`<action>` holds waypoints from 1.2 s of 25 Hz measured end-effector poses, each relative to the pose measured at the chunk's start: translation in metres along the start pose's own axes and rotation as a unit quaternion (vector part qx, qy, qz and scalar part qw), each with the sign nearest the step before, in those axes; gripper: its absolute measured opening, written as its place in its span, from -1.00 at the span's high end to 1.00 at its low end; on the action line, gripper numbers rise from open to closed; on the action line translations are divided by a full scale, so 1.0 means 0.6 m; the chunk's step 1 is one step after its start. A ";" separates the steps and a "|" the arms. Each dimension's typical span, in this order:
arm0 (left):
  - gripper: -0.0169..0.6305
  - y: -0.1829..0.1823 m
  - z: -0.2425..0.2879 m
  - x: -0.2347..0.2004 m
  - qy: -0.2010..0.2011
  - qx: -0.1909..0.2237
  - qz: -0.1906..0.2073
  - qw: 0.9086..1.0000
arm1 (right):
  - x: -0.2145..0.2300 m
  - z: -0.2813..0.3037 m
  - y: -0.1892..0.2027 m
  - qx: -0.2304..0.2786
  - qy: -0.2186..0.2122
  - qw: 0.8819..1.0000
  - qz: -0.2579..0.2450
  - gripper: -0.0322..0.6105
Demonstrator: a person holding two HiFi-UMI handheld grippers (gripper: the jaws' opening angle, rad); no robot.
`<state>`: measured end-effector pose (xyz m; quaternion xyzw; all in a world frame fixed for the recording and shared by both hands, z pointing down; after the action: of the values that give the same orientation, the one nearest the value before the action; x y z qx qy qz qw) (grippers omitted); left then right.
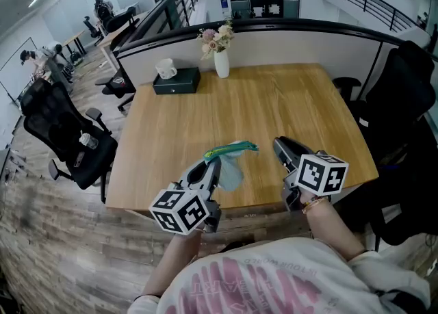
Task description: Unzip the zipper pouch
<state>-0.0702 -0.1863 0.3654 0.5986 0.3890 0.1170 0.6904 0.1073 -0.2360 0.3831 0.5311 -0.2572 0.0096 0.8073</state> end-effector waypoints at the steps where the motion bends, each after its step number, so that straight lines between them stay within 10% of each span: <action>1: 0.93 0.001 -0.003 -0.003 -0.008 0.002 0.002 1.000 | 0.008 -0.002 -0.002 0.006 0.017 1.000 -0.002 0.71; 30: 0.92 -0.002 -0.019 -0.029 -0.031 0.022 -0.023 0.999 | -0.010 0.002 0.012 0.009 0.022 0.999 -0.025 0.91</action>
<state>-0.0901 -0.1890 0.3717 0.6080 0.3838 0.0739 0.6911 0.0993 -0.2325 0.3869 0.5440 -0.2260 0.0030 0.8081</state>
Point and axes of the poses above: the fingertips, and each gripper's own axes: z forward along the fingers, x to its right, y out of its underside, the point moved 1 cm from there along -z, backward along the fingers, and after that the axes turned 11 degrees about y, right-handed, at the moved point
